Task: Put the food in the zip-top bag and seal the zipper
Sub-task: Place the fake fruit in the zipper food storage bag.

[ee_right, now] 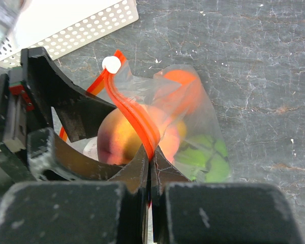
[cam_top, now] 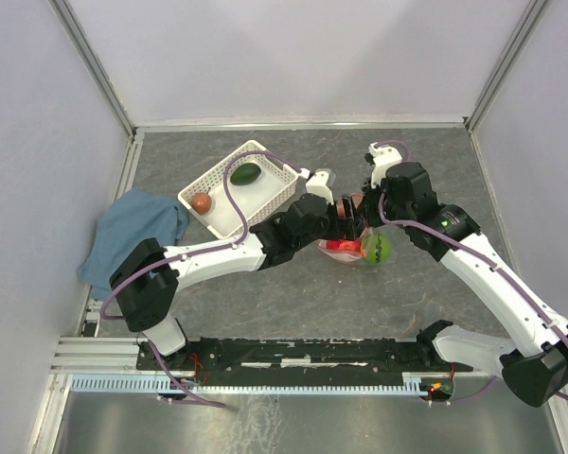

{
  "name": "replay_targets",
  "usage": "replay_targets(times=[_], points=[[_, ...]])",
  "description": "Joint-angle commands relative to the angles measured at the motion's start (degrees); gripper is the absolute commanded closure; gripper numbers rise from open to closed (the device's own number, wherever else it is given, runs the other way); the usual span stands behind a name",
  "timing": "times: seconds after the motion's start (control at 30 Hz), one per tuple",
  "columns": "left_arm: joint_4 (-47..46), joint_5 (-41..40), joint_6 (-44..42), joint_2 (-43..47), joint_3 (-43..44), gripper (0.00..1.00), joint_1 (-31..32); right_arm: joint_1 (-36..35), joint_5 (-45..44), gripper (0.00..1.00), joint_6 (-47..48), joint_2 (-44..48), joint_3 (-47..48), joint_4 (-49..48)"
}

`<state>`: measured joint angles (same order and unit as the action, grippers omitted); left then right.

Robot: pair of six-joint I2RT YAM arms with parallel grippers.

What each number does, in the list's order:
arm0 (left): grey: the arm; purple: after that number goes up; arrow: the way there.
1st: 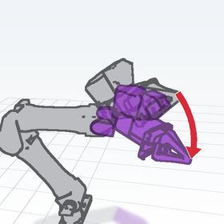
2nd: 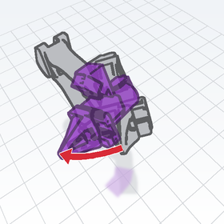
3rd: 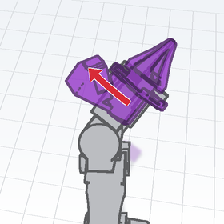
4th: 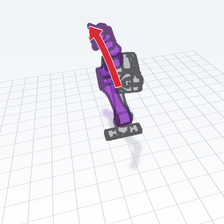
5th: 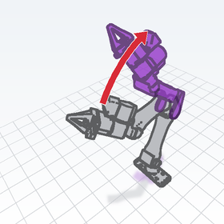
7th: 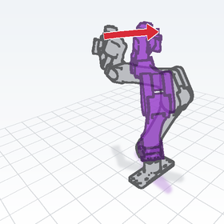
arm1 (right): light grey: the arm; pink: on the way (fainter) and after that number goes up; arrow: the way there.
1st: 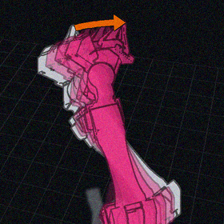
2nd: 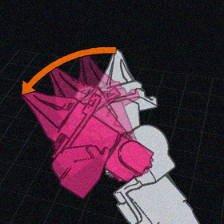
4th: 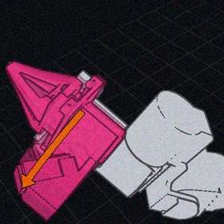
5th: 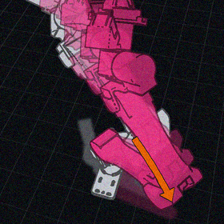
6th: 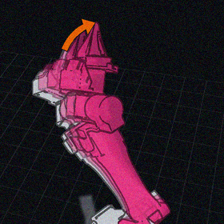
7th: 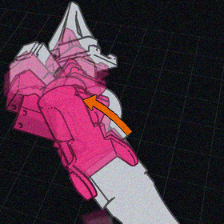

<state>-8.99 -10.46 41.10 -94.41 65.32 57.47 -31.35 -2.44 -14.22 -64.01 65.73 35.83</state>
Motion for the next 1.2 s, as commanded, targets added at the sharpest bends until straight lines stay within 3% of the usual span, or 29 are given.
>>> replay_targets(times=[0.0,0.23,0.67,0.9,1.17], points=[[-1.94,-2.57,-0.7,-0.81,3.57,0.08,0.96,-0.2,1.32,0.98,-0.89,0.5,0.03,-3.9],[0.4,-3.26,-2.63,0.71,3.34,0.02,1.08,-0.19,0.9,0.98,-0.9,0.52,-0.7,-4.27],[15.07,-2.5,-6.19,10.3,5.7,0.0,1.13,-0.2,-1.19,0.98,-0.55,0.98,-0.79,-3.84],[23.98,-7.93,-5.6,16.31,2.73,0.0,1.0,-0.18,-0.88,0.98,-0.64,0.6,-0.61,-3.95],[26.04,-10.68,-2.54,13.63,0.49,0.13,0.44,-0.19,-0.48,0.98,-0.72,0.48,-0.42,-3.68]])
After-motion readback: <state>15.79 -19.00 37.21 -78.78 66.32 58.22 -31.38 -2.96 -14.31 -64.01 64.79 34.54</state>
